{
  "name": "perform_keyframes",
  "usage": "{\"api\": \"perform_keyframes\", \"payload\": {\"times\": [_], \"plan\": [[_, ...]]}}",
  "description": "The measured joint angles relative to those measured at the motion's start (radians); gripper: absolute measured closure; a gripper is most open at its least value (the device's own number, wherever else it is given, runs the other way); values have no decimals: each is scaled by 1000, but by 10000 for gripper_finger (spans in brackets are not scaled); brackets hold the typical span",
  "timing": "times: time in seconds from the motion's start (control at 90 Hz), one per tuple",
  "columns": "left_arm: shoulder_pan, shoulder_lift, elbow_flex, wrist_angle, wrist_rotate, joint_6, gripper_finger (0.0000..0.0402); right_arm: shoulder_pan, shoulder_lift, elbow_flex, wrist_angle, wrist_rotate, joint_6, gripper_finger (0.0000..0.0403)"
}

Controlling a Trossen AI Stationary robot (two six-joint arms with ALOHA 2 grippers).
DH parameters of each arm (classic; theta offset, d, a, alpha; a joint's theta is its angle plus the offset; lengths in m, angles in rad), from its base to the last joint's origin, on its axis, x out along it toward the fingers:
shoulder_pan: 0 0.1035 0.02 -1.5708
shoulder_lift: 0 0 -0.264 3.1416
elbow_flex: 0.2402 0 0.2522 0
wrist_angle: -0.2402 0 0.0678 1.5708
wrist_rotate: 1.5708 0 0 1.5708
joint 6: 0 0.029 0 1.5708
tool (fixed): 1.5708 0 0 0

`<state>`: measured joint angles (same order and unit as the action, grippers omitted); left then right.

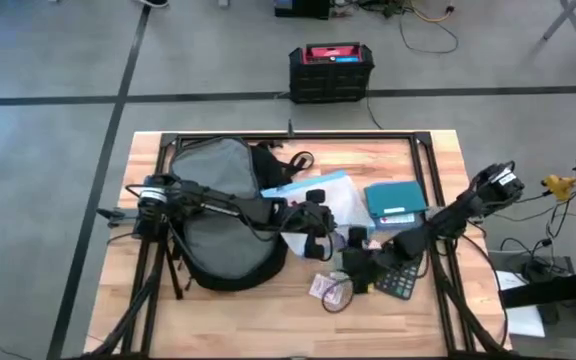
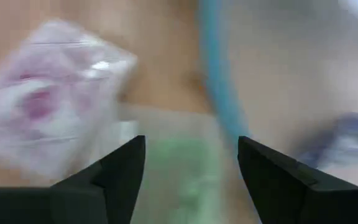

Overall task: Unpack backpack
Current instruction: Put the green earphones into the white mesh zipper pouch

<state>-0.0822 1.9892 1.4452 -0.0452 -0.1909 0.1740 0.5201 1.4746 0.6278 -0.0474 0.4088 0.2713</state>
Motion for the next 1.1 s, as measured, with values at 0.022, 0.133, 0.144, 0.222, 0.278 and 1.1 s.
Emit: {"api": "perform_keyframes", "payload": {"times": [0.022,0.133,0.144,0.222,0.278,1.1], "plan": [[0,0,0,0,0,-2,401,4,1,0,0,-8,10,165],[0,4,0,0,0,-16,401,4,25,0,1,-16,71,177],[0,4,0,0,0,-17,402,2,30,0,1,-16,74,179],[-3,4,0,0,12,-28,402,-7,73,-1,2,-17,77,190],[-4,4,-2,0,26,-38,401,-8,104,-1,12,-11,77,198],[-12,5,-33,5,53,-62,402,-106,72,34,-11,378,118,353]]}}
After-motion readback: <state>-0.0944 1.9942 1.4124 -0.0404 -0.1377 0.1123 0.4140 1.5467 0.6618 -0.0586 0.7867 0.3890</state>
